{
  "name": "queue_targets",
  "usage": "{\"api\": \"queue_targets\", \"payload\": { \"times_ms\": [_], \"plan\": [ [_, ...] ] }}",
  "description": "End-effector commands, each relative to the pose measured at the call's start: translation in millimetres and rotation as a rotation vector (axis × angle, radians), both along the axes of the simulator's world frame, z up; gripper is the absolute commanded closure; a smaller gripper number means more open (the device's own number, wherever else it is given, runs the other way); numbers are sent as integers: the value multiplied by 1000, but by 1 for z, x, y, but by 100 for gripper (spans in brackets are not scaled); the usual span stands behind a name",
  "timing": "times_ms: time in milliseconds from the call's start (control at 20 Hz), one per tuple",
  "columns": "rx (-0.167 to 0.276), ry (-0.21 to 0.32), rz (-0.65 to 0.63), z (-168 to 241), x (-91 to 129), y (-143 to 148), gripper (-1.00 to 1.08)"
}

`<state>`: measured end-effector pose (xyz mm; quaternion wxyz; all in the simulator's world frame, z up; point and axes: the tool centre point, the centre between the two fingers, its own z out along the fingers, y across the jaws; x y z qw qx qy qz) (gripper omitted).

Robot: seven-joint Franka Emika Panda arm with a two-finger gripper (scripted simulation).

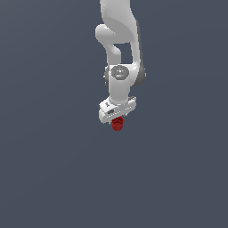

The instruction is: Pick up the object and move it to a goal position.

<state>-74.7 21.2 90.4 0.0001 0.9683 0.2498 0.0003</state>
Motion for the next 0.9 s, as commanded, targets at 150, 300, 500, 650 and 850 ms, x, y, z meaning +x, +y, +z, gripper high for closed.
{"api": "queue_targets", "payload": {
  "times_ms": [150,300,500,650,850],
  "plan": [
    [0,1,3,-24,-2,0,-92],
    [0,1,4,-36,-2,0,-92],
    [0,1,5,-43,-1,0,-92],
    [0,1,5,-43,-1,0,108],
    [0,1,5,-43,-1,0,108]
  ]
}}
